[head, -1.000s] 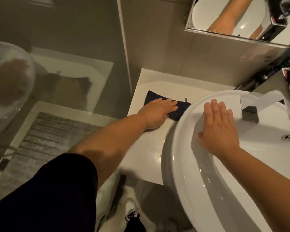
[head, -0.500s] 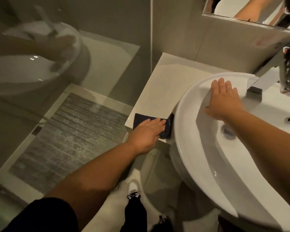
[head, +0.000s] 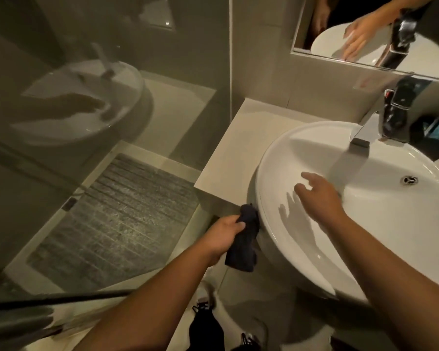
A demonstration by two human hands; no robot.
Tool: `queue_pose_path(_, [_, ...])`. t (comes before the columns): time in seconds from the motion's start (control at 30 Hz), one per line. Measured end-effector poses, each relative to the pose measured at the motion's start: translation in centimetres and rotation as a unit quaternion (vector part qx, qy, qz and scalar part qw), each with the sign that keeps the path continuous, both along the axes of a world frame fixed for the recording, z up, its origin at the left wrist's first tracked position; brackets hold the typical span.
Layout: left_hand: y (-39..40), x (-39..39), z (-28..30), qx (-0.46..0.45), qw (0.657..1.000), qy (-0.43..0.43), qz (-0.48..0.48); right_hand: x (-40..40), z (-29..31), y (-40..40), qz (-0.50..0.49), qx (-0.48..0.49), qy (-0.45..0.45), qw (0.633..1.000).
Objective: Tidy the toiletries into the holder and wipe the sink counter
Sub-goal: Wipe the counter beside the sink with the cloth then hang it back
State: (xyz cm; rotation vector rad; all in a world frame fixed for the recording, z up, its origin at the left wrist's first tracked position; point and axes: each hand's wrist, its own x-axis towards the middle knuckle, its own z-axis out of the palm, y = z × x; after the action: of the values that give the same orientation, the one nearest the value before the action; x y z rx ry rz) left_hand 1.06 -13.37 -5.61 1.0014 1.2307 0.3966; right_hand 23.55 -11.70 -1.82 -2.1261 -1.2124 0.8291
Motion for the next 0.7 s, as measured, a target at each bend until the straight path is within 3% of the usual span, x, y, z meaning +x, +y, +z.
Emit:
queue_pose_path(0.07, [-1.4, -0.1, 1.4, -0.093, 0.984, -0.107, 0.104, -1.4, 1.4, -3.3, -0.027, -0.006, 0.105, 0.994])
queue_pose_path(0.13, [-2.5, -0.3, 3.2, -0.142, 0.963, -0.173, 0.153, -2.4, 3.4, -6.4, -0.013, -0.072, 0.185, 0.980])
queue_pose_path(0.27, [-3.9, 0.6, 7.4, -0.117, 0.960, -0.195, 0.162, -3.0, 7.9, -10.9, 0.007, -0.156, 0.335, 0.929])
queue_pose_path(0.37, [-5.1, 2.8, 11.7, 0.034, 0.990, -0.107, 0.085, -2.6, 11.0, -12.6, -0.033, -0.144, 0.500, 0.853])
queue_pose_path(0.43, [-6.4, 4.3, 14.9, 0.219, 0.976, 0.003, -0.013, -2.4, 12.8, -13.5, -0.039, -0.115, 0.562, 0.818])
queue_pose_path(0.47, [-7.1, 4.9, 15.9, 0.322, 0.942, 0.058, -0.076, -2.3, 13.6, -13.9, -0.045, -0.092, 0.590, 0.801])
queue_pose_path(0.53, [-8.3, 5.8, 17.0, 0.505, 0.819, 0.167, -0.217, -2.0, 15.2, -14.6, -0.071, -0.032, 0.644, 0.761])
queue_pose_path(0.57, [-8.6, 6.1, 17.1, 0.557, 0.760, 0.193, -0.273, -1.7, 15.7, -14.9, -0.079, -0.006, 0.664, 0.744])
queue_pose_path(0.6, [-8.7, 6.2, 17.1, 0.578, 0.731, 0.192, -0.308, -1.5, 16.2, -15.3, -0.080, 0.013, 0.673, 0.736])
queue_pose_path(0.63, [-8.7, 6.2, 17.1, 0.581, 0.734, 0.164, -0.311, -1.2, 16.3, -15.6, -0.076, 0.025, 0.674, 0.735])
queue_pose_path(0.7, [-8.0, 5.9, 17.6, 0.542, 0.805, 0.057, -0.235, -0.4, 15.9, -16.0, -0.073, 0.037, 0.664, 0.743])
